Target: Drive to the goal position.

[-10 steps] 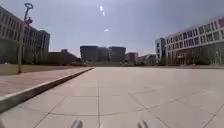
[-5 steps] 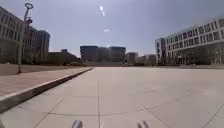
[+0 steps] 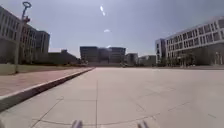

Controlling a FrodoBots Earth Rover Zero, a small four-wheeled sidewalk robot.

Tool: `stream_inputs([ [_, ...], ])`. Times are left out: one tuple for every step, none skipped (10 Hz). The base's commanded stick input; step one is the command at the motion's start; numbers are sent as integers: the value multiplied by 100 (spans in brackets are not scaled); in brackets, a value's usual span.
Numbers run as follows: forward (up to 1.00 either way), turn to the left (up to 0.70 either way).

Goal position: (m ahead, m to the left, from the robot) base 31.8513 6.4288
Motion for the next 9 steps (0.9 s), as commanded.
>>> stream_inputs([
  [41, 0],
  [0, 0],
  [0, 0],
  [0, 0],
  [0, 0],
  [0, 0],
  [19, 0],
  [63, 0],
  [85, 0],
])
